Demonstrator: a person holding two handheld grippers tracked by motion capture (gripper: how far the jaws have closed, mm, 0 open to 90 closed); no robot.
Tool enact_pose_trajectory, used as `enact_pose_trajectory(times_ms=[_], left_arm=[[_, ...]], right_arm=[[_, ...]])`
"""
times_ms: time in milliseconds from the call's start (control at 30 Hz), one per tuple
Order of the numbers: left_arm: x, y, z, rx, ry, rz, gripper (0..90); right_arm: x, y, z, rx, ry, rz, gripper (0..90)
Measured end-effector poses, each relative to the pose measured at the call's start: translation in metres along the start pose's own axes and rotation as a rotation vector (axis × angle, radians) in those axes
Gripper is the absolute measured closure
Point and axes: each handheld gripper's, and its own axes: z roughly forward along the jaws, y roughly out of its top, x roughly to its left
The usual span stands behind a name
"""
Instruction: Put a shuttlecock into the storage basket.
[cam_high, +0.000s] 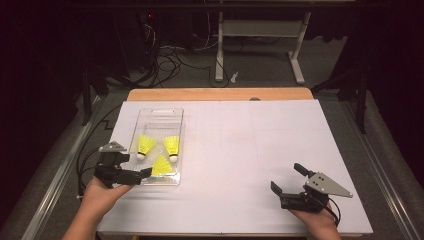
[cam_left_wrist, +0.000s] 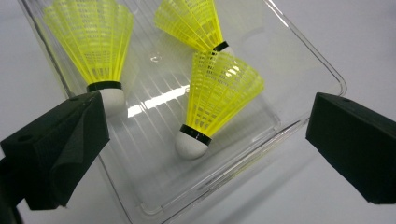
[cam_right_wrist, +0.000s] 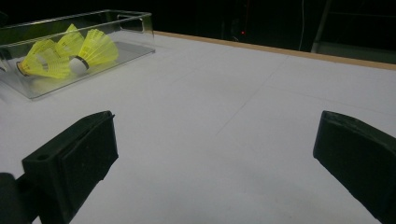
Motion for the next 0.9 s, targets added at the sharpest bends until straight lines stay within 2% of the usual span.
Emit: enact_pose_trajectory(times_ms=[100,167,200,300,500,633,767,833,900], left_arm=[[0.000,-0.008,0.000,-0.042,-0.004,0.016,0.6],[0.001,-0.013,-0.001,-0.068,-0.025,0.027,0.8],[0.001,-0.016,-0.002,-0.096,-0.025,0.035,0.7],[-0.001,-0.023,-0.004,-0.156,-0.020,0.061,0.9],[-0.004,-0.031,-0.006,-0.223,-0.009,0.110,0.8],[-0.001,-0.036,-0.009,-0.275,-0.026,0.091,0.9],[0.001,-0.041,-0.010,-0.309,-0.026,0.089,0.9],[0.001,-0.044,-0.010,-0.308,-0.029,0.097,0.8],[-0.001,-0.046,-0.010,-0.327,-0.033,0.111,0.8]], right_arm=[[0.001,0.000,0.001,-0.002,-0.001,-0.002,0.5],[0.003,0.001,0.001,-0.005,-0.001,-0.004,0.5],[0.004,0.001,0.001,-0.005,0.000,-0.005,0.5],[0.006,0.001,0.001,-0.005,0.004,-0.013,0.5],[0.006,0.002,0.001,-0.008,-0.008,-0.008,0.5],[0.005,0.001,0.001,-0.012,-0.015,0.003,0.5],[0.005,0.002,0.001,-0.011,-0.019,0.001,0.5],[0.006,0.002,0.000,-0.014,-0.018,0.000,0.5],[0.006,0.002,0.000,-0.021,-0.019,-0.003,0.5]])
